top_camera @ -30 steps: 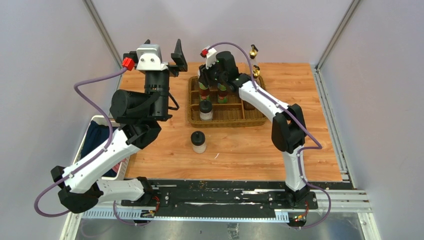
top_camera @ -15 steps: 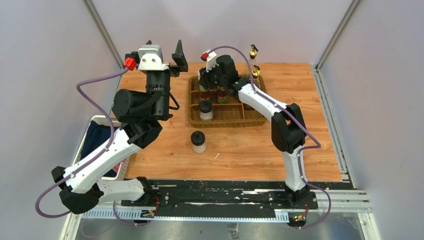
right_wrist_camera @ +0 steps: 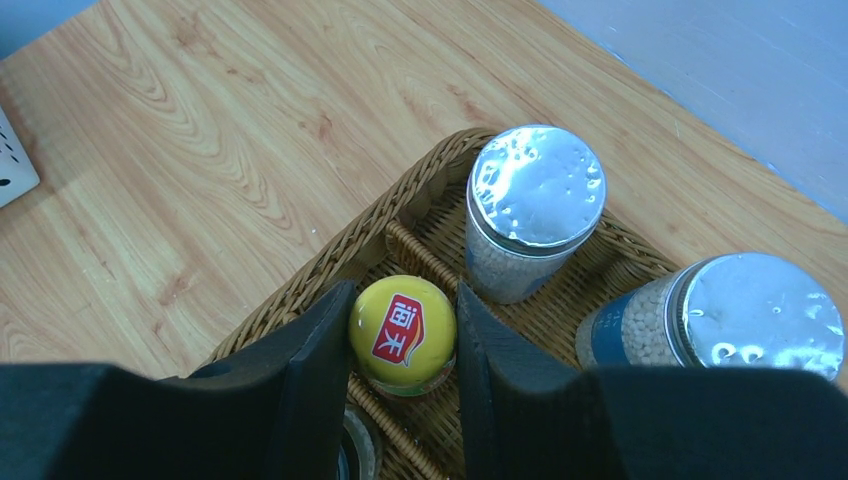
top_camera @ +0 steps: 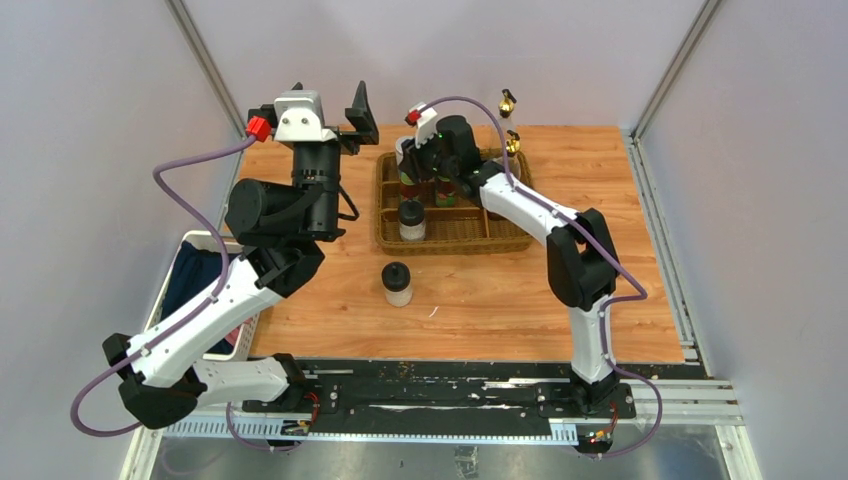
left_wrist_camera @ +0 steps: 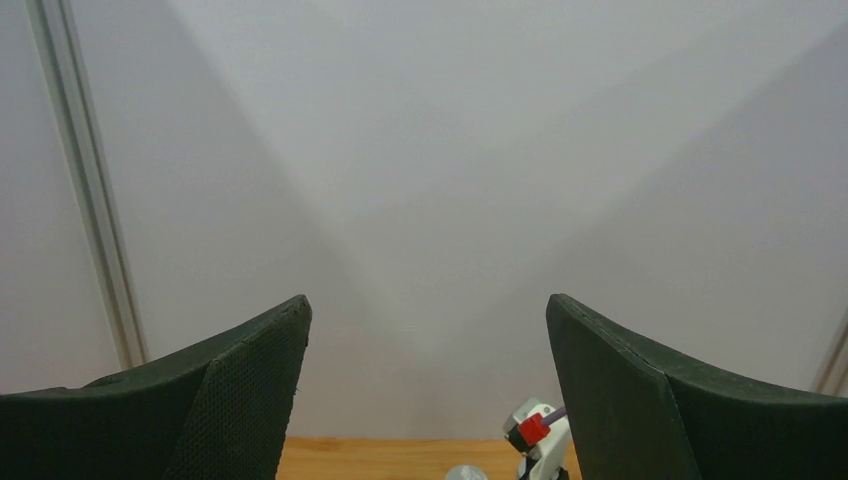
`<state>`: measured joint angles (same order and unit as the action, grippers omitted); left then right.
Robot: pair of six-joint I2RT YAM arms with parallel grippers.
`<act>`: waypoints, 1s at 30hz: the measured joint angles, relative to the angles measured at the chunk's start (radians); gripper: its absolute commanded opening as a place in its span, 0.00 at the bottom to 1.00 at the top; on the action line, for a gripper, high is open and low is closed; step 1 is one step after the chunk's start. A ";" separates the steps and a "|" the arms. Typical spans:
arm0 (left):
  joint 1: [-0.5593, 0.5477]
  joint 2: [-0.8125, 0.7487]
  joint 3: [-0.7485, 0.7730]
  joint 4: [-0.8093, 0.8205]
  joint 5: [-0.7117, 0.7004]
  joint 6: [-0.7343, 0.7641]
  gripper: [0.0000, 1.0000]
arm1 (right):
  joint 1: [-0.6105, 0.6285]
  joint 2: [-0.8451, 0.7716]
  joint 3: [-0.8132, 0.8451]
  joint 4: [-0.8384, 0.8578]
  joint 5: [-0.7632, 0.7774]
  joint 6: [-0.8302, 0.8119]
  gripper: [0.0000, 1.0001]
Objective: Organize the condiment bottles
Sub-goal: Place the bottle in the storage box.
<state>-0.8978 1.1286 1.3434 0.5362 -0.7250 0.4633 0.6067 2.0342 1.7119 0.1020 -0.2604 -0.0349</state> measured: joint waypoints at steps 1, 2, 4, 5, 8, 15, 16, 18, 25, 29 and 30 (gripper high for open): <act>0.000 -0.001 0.000 0.000 0.000 -0.004 0.94 | 0.000 -0.003 -0.005 0.002 0.001 0.000 0.48; 0.000 -0.002 0.000 0.000 0.000 -0.005 0.95 | 0.000 -0.005 -0.008 0.002 0.001 -0.001 0.53; 0.000 -0.004 0.000 0.000 0.000 -0.011 0.96 | 0.002 -0.008 -0.008 0.004 0.003 -0.006 0.59; 0.000 -0.006 0.000 0.000 0.000 -0.013 0.96 | 0.002 -0.010 -0.008 0.006 0.003 -0.008 0.61; 0.000 -0.011 0.000 -0.001 0.000 -0.023 0.98 | 0.002 -0.021 -0.008 0.008 0.003 -0.011 0.66; 0.000 -0.016 -0.001 -0.007 -0.001 -0.037 0.98 | 0.002 -0.034 -0.008 0.008 0.000 -0.012 0.68; 0.000 -0.016 -0.001 -0.009 -0.001 -0.039 0.99 | 0.002 -0.035 -0.008 0.008 0.000 -0.013 0.68; 0.000 -0.016 -0.001 -0.011 -0.002 -0.042 0.99 | 0.002 -0.036 -0.005 0.005 0.000 -0.015 0.68; 0.000 -0.007 0.019 -0.055 -0.037 -0.068 1.00 | 0.002 -0.042 0.080 -0.035 0.008 -0.044 0.70; 0.000 0.001 0.033 -0.092 -0.077 -0.095 1.00 | 0.002 -0.085 0.131 -0.059 0.023 -0.061 0.70; 0.000 0.004 0.034 -0.101 -0.092 -0.101 1.00 | 0.001 -0.106 0.132 -0.062 0.027 -0.064 0.71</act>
<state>-0.8978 1.1324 1.3769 0.4347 -0.8169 0.3618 0.6079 1.9282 1.8435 0.0402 -0.2333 -0.0994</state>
